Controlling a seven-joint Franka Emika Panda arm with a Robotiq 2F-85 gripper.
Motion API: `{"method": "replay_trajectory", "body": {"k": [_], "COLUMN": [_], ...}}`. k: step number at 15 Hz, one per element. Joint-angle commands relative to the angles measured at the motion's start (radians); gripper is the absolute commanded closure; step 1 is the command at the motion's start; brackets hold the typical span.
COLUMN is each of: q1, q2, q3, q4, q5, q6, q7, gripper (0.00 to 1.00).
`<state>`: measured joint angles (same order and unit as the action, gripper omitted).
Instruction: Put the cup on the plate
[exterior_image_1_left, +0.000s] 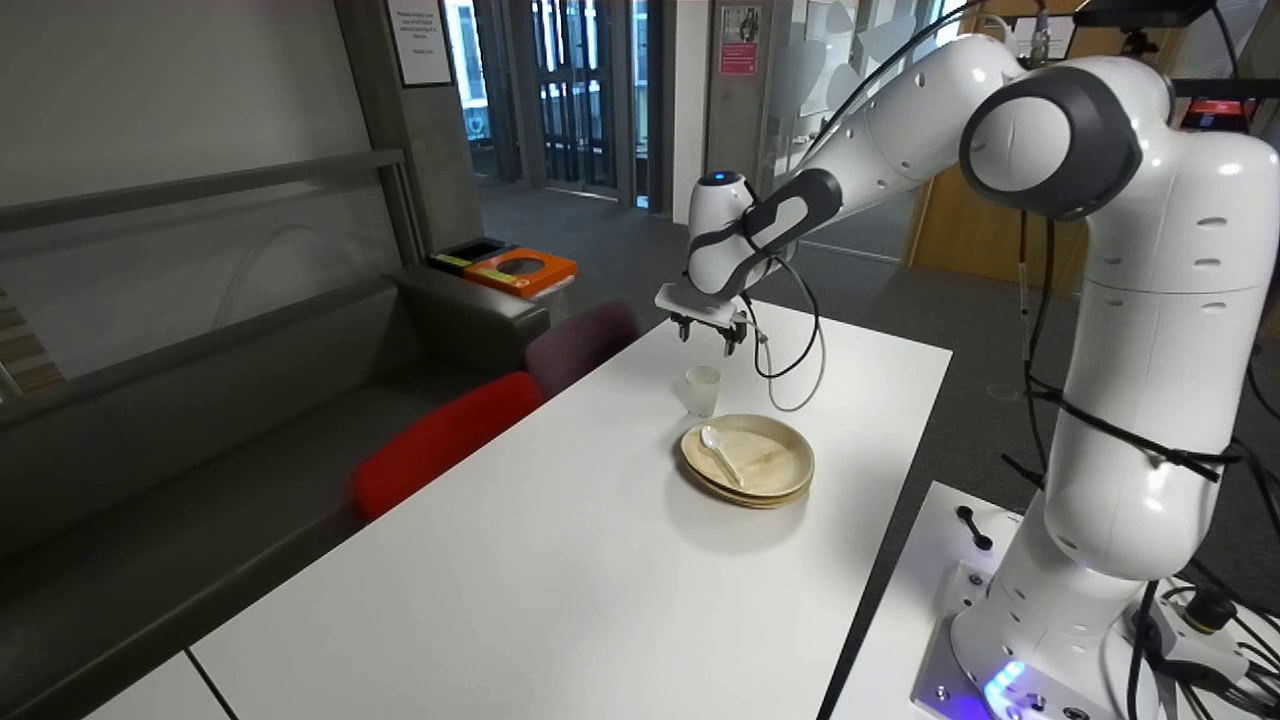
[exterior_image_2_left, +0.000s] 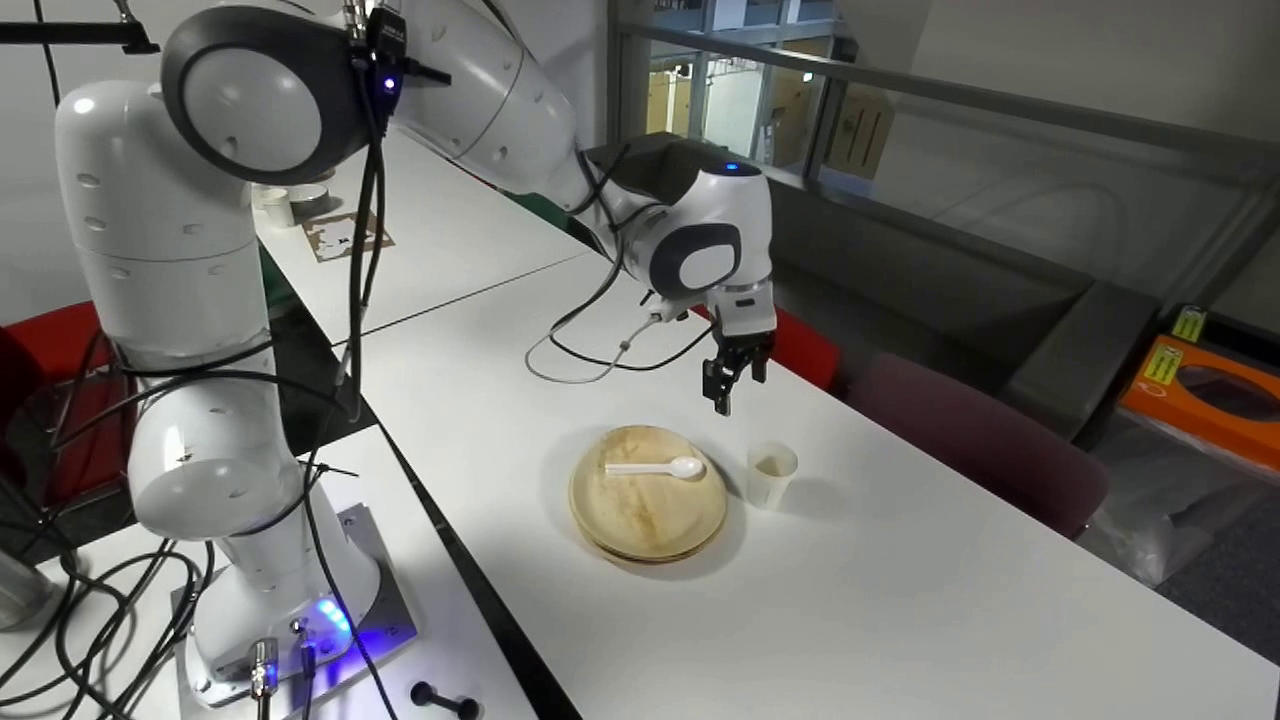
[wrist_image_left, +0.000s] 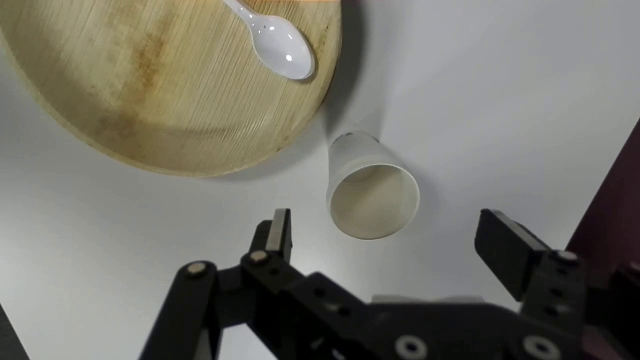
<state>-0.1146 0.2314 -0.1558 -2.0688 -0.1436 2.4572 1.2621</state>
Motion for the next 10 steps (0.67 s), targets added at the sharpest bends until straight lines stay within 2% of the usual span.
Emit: {"method": "replay_trajectory", "body": {"k": [1, 10], "q1": [0.01, -0.007], "q2": [0.077, 0.269], "q3": [-0.033, -0.062], "q4": [0.075, 0.259], "q5": [0.042, 0.177], "q6": [-0.037, -0.1], "q7": [0.044, 0.045], "gripper": [0.0, 0.0]}}
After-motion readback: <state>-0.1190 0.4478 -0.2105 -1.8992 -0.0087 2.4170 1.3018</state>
